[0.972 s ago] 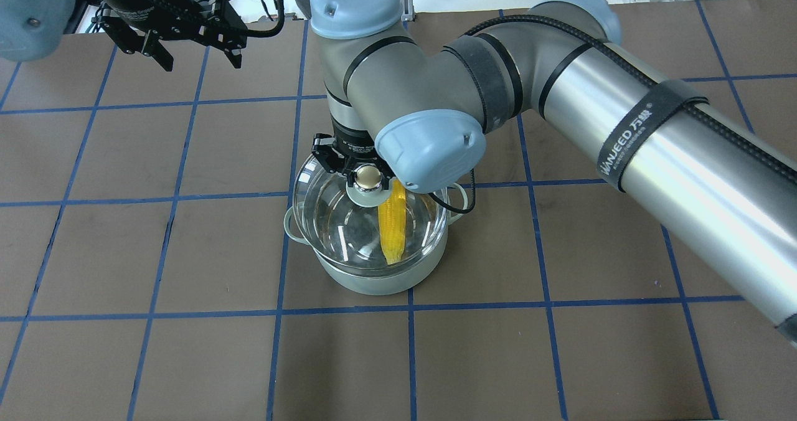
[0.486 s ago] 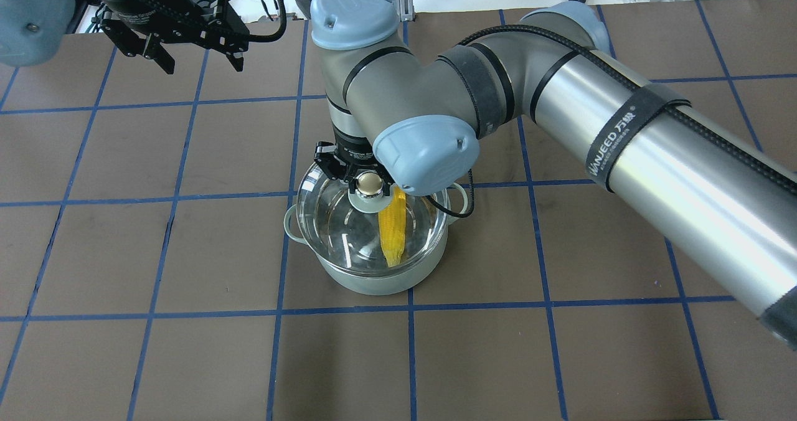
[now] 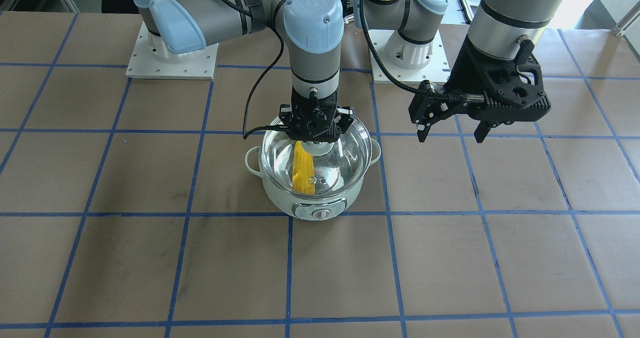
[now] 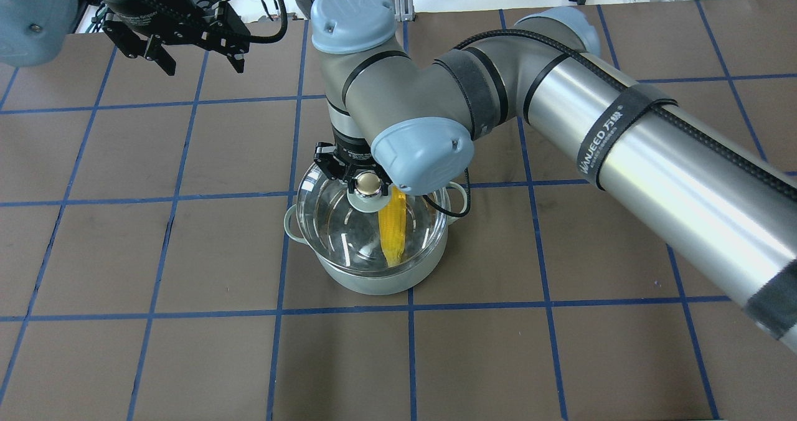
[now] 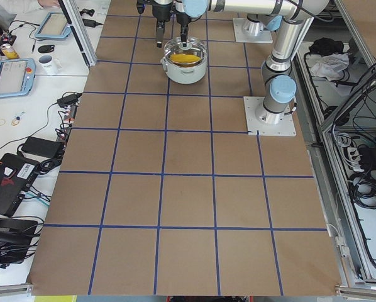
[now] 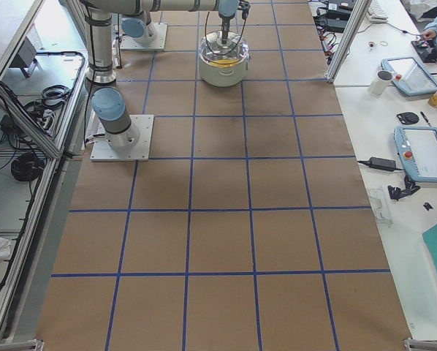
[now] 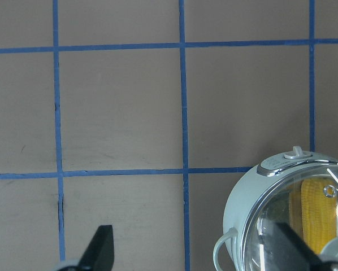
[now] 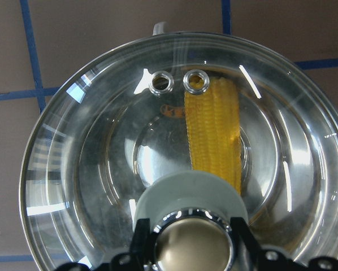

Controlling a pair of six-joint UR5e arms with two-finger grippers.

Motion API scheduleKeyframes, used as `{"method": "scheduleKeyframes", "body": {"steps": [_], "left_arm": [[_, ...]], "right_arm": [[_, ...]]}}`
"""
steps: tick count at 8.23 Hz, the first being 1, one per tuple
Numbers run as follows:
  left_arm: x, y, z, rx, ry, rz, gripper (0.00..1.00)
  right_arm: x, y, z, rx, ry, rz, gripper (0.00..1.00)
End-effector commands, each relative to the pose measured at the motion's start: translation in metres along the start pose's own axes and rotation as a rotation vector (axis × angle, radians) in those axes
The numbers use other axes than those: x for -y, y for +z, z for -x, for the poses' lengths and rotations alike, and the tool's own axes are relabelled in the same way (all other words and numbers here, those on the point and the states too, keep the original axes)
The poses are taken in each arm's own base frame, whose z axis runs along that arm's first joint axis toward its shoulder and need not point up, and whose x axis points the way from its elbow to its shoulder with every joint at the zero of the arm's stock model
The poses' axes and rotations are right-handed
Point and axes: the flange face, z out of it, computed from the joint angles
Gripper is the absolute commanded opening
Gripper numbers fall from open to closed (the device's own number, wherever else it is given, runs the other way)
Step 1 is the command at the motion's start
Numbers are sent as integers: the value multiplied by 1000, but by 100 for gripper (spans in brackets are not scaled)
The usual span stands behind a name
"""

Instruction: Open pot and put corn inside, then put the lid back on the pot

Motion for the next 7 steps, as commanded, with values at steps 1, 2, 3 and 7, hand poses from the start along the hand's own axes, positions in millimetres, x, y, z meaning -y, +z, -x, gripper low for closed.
{"method": "scheduleKeyframes", "body": {"steps": [1, 2, 3, 7], "left_arm": [[-5, 9, 0, 1, 0, 27, 100], [-8, 15, 0, 1, 0, 37, 100], [-7, 14, 0, 1, 0, 34, 100], [-7, 16, 0, 1, 0, 38, 100]], "right_arm": [[2, 4, 1, -2, -3, 1, 0], [1, 6, 0, -6, 4, 6, 0], [0, 8, -1, -10, 1, 9, 0], [1, 8, -2, -12, -2, 8, 0]]}}
